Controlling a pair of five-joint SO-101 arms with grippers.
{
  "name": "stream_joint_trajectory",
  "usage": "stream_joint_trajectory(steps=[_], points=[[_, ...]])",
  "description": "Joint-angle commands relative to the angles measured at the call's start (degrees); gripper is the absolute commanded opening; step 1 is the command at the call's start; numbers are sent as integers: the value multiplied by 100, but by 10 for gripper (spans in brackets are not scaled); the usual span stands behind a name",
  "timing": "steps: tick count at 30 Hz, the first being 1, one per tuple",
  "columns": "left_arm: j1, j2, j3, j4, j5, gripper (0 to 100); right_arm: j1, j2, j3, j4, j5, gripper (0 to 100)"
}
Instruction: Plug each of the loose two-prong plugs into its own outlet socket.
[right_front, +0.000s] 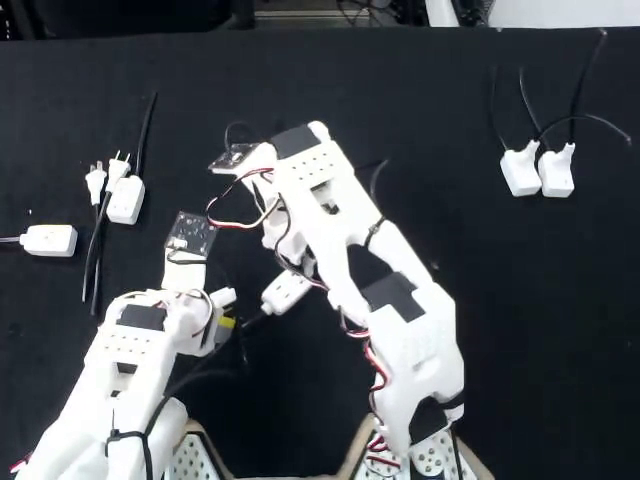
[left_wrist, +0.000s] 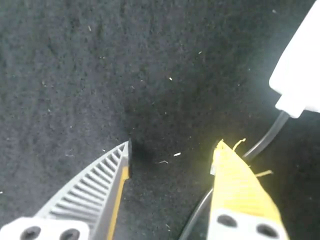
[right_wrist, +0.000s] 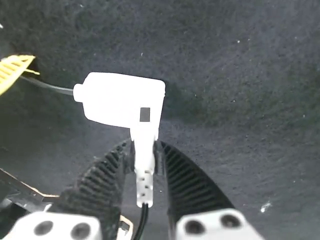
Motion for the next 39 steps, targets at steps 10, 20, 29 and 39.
stream_joint_trajectory(steps=[10,20,29,39], points=[[101,-70,-66,26,-44,267,114,-497,171,211,-255,10],[101,-70,-66,26,-44,267,88,-1068,576,176,-237,10],[101,-70,-66,26,-44,267,79,-303,-303,202,-264,10],[101,-70,-66,26,-44,267,79,-453,-57,211,-246,10]])
